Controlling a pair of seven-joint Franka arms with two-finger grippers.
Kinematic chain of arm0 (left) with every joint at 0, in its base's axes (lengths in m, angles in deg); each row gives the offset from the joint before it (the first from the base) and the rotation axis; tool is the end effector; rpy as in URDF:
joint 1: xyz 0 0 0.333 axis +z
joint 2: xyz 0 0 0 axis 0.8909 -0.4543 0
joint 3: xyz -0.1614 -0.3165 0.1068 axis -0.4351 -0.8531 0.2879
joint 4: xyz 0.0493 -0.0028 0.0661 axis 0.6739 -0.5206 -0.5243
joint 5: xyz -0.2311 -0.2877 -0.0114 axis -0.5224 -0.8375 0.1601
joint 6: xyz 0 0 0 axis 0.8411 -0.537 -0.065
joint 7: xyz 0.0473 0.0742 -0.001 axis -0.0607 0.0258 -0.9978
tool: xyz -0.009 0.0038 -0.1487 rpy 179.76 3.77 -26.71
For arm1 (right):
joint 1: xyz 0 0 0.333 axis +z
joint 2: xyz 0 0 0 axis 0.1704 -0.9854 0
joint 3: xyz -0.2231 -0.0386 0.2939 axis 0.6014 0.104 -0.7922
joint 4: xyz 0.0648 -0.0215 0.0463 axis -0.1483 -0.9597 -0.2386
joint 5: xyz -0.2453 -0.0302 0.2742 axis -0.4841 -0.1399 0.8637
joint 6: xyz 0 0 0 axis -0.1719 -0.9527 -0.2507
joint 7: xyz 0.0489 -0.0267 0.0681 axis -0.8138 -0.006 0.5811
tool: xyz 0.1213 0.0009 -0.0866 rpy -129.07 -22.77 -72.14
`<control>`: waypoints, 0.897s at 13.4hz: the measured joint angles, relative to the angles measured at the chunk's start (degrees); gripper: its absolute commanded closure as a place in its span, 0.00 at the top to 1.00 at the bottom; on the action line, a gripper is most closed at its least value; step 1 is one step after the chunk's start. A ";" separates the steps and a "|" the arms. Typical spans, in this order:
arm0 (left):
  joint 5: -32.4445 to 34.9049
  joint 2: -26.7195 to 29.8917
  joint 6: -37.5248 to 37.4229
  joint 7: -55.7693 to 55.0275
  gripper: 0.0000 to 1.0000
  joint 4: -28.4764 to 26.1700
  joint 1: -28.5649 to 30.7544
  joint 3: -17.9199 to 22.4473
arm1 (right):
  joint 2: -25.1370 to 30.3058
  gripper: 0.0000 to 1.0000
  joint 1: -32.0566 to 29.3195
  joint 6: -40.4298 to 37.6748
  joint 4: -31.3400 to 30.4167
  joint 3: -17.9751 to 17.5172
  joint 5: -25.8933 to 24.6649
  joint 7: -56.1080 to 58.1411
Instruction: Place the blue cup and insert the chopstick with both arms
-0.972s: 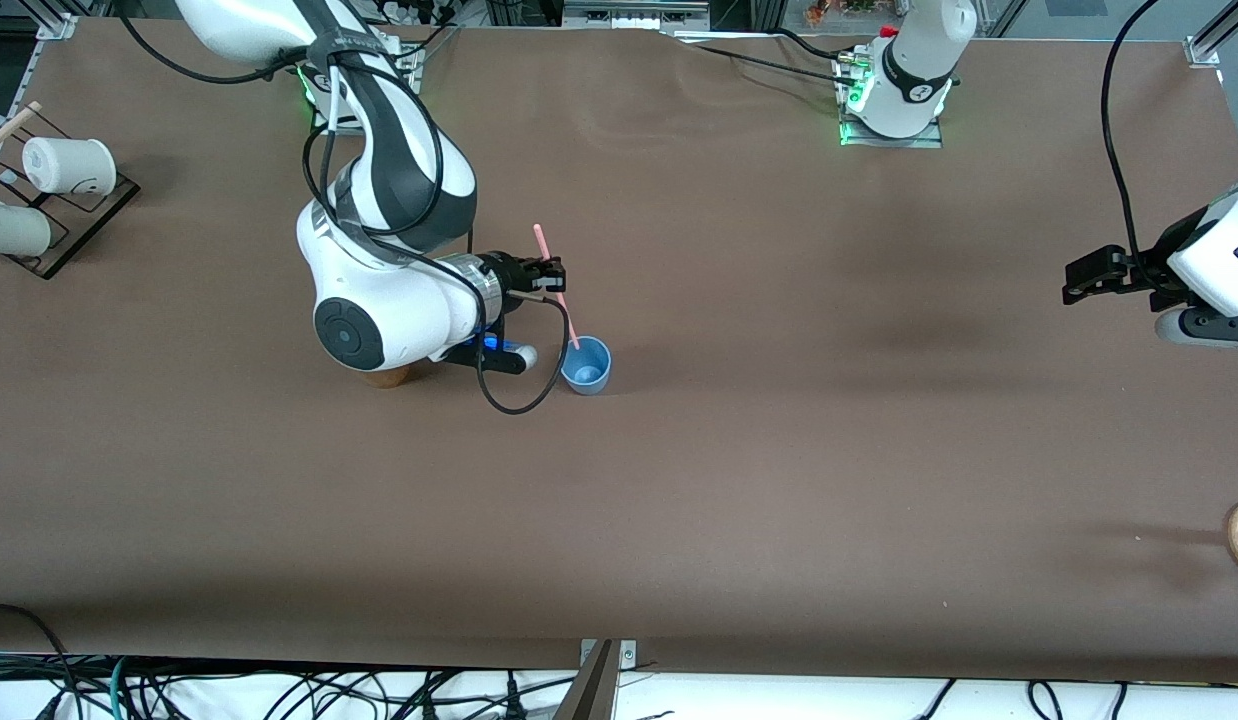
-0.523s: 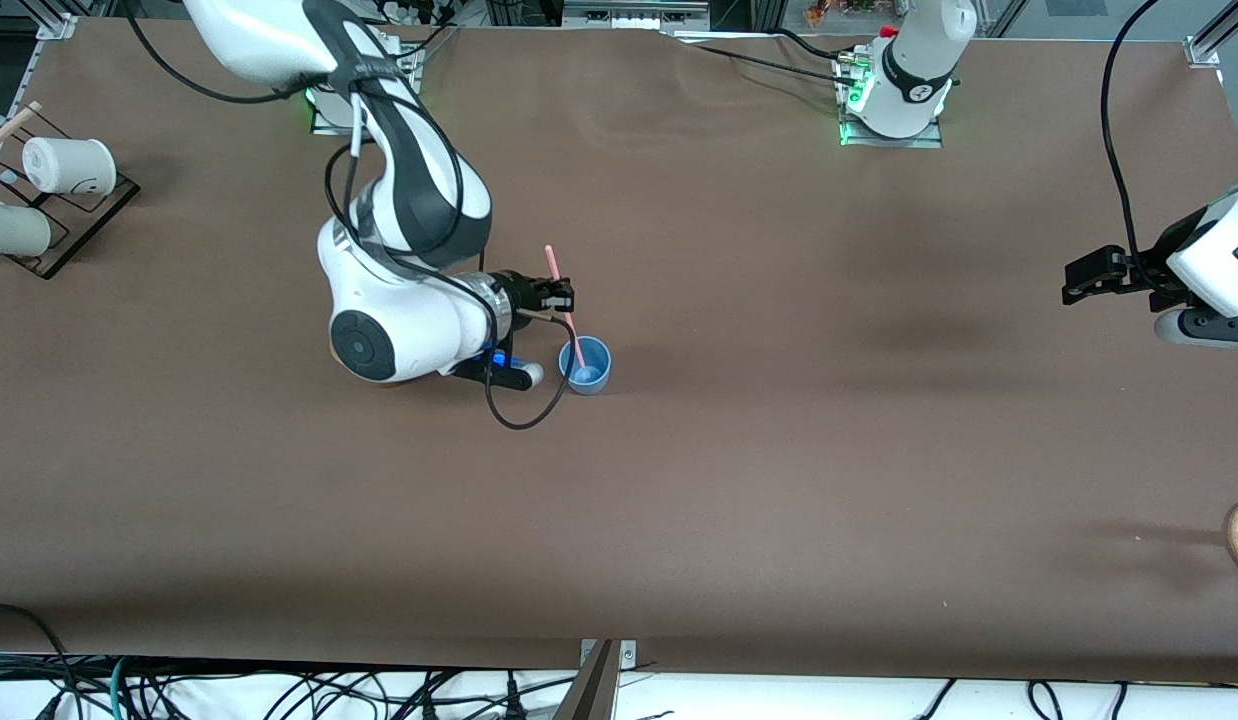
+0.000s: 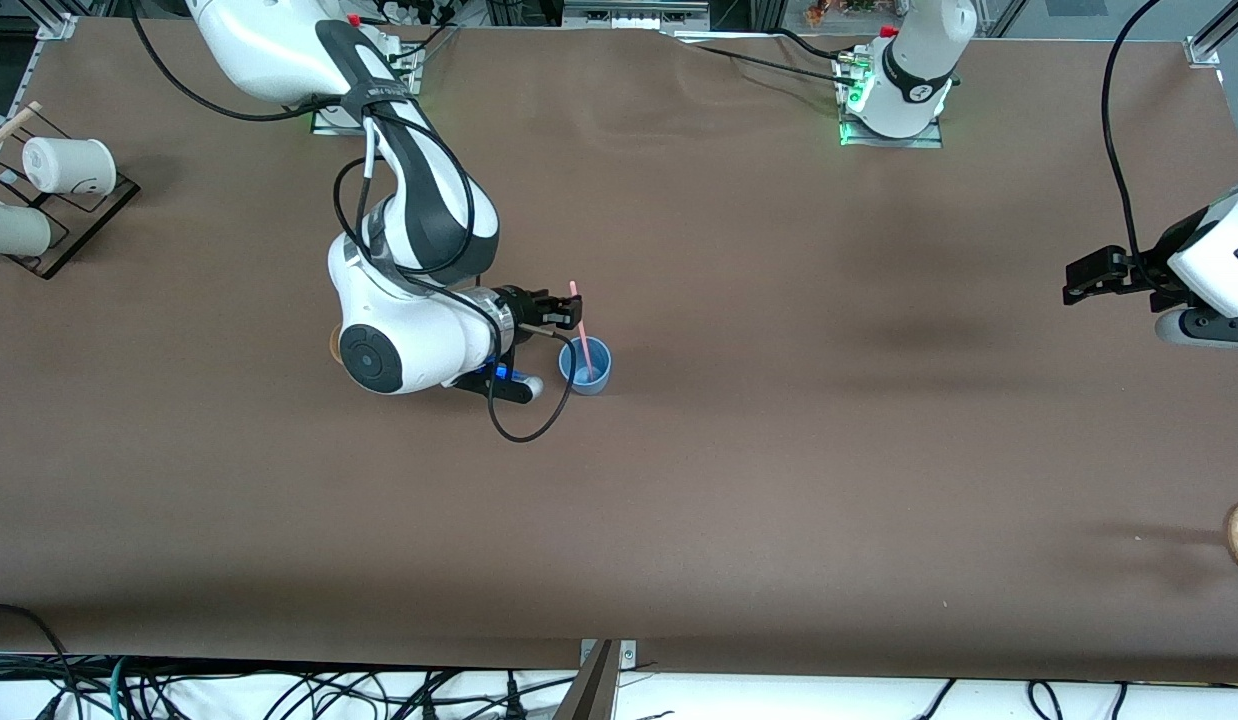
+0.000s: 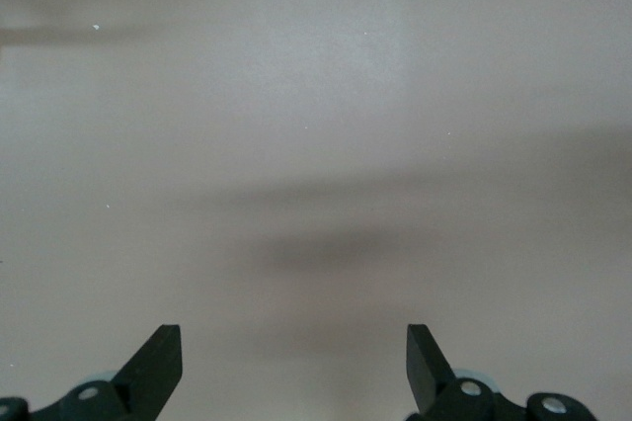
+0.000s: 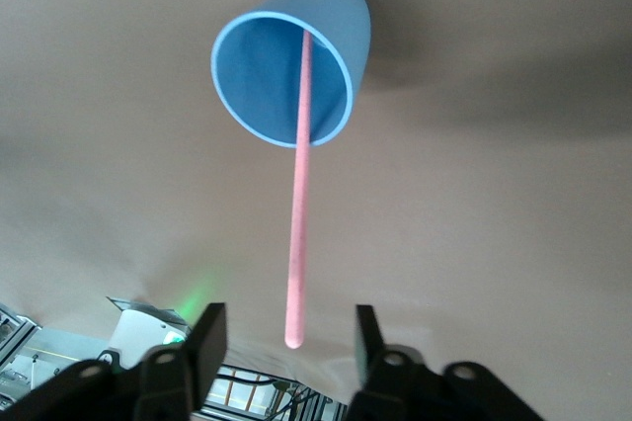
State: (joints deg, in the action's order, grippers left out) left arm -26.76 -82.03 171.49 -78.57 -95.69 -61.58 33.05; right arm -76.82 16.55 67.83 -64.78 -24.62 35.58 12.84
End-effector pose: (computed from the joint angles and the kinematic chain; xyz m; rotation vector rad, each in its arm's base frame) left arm 0.5775 0.0167 0.5778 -3.1147 0.1202 0.1500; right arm 0.5920 0.3990 0.3642 -2.6520 0.2580 0.7742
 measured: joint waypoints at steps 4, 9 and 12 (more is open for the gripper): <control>0.00 -0.21 0.00 0.02 1.00 -0.03 0.05 0.00 | 4.68 1.00 -0.24 -0.37 2.26 1.80 -11.19 -0.03; 0.00 -0.25 0.00 0.07 1.00 -0.03 0.15 0.05 | 10.51 1.00 -0.84 -1.47 2.29 11.35 -21.75 5.15; 0.00 -0.26 0.00 0.10 1.00 -0.03 0.16 0.06 | 10.52 1.00 -1.00 -4.26 2.21 20.40 -21.84 16.78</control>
State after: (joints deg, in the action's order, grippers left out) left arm -26.76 -82.29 171.49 -78.47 -95.72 -61.41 33.11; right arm -66.30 15.55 63.57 -62.58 -4.23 13.74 29.62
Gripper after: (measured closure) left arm 0.000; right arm 0.000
